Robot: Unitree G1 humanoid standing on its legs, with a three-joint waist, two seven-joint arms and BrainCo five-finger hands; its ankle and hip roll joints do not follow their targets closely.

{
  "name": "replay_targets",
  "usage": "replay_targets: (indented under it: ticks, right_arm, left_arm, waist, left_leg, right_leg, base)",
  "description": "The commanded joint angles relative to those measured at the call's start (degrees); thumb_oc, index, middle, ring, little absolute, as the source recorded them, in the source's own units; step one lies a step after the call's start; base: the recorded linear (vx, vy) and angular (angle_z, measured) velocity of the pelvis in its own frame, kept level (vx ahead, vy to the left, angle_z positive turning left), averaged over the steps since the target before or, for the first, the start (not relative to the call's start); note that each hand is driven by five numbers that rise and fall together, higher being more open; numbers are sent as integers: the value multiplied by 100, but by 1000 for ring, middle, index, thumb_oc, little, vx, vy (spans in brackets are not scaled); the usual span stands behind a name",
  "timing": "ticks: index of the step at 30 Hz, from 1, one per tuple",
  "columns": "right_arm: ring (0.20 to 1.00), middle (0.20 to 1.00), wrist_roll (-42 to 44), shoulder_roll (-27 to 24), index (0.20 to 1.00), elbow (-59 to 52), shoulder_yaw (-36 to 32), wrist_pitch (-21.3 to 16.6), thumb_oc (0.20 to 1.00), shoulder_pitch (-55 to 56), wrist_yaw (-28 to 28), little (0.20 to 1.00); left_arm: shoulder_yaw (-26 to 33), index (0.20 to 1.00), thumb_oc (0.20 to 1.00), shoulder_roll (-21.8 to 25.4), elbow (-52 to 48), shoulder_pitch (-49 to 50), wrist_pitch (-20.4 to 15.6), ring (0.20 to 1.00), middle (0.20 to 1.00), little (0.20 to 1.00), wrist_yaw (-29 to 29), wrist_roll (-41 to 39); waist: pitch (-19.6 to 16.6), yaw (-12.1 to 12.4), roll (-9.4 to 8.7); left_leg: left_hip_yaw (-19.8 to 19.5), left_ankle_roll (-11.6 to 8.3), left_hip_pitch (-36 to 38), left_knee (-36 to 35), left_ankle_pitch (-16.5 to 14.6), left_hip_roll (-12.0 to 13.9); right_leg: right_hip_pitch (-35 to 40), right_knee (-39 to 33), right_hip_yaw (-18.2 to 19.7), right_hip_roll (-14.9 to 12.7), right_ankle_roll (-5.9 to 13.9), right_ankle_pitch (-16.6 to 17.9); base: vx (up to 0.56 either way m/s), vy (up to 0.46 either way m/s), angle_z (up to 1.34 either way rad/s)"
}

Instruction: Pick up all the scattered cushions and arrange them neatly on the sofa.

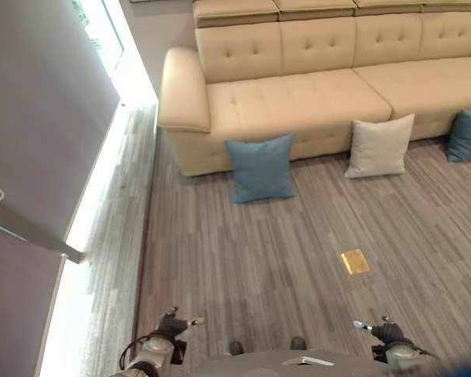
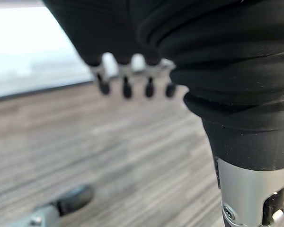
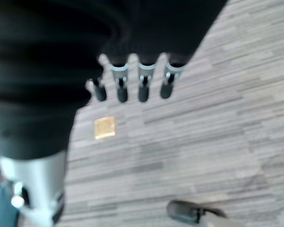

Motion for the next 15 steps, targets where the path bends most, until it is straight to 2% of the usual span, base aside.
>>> replay_targets:
  ticks: [1, 15]
  right_arm:
    - [1000, 1000, -5, -94, 1000, 234, 164, -89, 1000, -294, -67, 1000]
    - [1000, 1000, -88, -72, 1000, 284, 194, -58, 1000, -241, -30, 1000]
  left_arm:
    - [90, 1000, 1000, -6, 217, -335, -100, 1000, 1000, 1000, 2, 92]
    - [63, 1000, 1000, -52, 280, -248, -73, 1000, 1000, 1000, -60, 164]
  waist:
    - [68, 47, -214]
    - [58, 47, -200]
  left_leg:
    - [-856, -104, -59, 35, -551, -104]
    - [-863, -81, -7, 71, -605, -116]
  right_leg:
    - [166, 61, -119, -68, 235, -582]
    - [225, 61, -99, -74, 226, -598]
  base:
    - [0, 0, 0]
    - [3, 0, 0]
